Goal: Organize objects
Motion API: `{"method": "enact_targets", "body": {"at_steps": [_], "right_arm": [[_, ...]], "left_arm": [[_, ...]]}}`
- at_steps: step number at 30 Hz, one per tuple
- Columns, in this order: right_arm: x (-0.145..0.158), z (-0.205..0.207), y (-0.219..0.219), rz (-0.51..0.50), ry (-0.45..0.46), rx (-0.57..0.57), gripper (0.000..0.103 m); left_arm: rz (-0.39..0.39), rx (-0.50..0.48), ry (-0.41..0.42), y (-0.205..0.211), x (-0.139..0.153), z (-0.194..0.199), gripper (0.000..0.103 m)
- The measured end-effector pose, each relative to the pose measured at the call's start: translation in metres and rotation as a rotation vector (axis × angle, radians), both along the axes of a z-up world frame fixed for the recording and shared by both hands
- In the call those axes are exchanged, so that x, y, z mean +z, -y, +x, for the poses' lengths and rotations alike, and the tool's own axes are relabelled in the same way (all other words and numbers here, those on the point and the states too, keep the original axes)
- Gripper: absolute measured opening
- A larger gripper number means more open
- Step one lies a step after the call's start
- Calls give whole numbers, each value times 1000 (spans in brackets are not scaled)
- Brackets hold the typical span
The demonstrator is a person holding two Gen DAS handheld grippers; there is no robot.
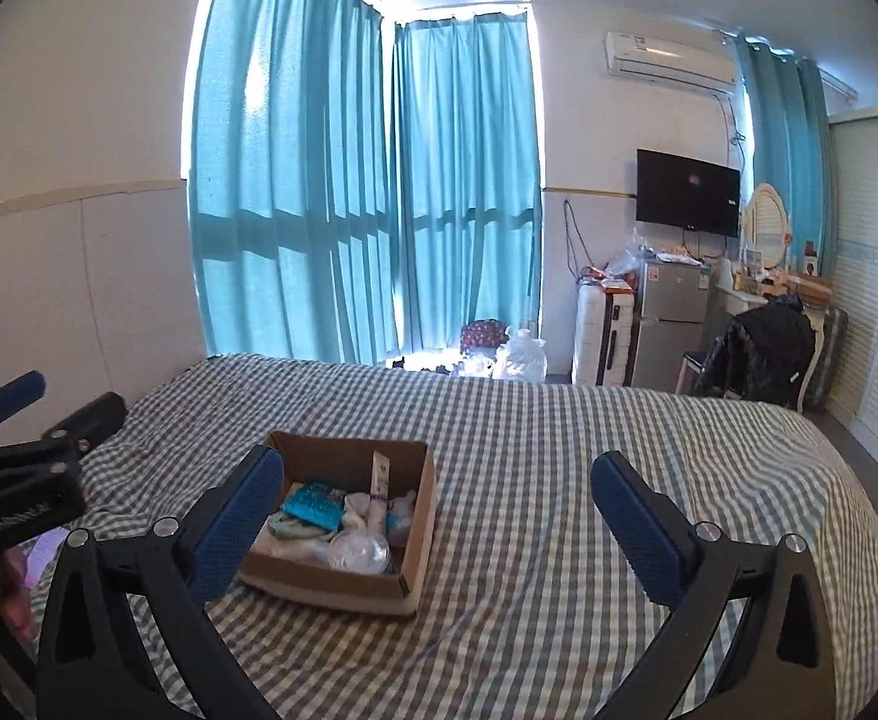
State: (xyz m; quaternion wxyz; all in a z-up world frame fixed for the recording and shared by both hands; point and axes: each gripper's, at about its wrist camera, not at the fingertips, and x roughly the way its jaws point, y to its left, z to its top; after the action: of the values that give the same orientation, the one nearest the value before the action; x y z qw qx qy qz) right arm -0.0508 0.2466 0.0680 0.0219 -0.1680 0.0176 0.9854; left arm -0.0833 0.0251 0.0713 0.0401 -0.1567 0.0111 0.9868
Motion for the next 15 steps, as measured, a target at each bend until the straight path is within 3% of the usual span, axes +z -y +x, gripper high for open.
{"method": "enact_targets", "body": {"at_steps": [8,15], "right_arm": [[-48,8,-8,-65,106,-7,103],[-45,10,-5,-67,80,-2,103]], "left_arm": [[25,8,59,16,-32,6,103],[34,-4,70,18,-40,13,103]]}}
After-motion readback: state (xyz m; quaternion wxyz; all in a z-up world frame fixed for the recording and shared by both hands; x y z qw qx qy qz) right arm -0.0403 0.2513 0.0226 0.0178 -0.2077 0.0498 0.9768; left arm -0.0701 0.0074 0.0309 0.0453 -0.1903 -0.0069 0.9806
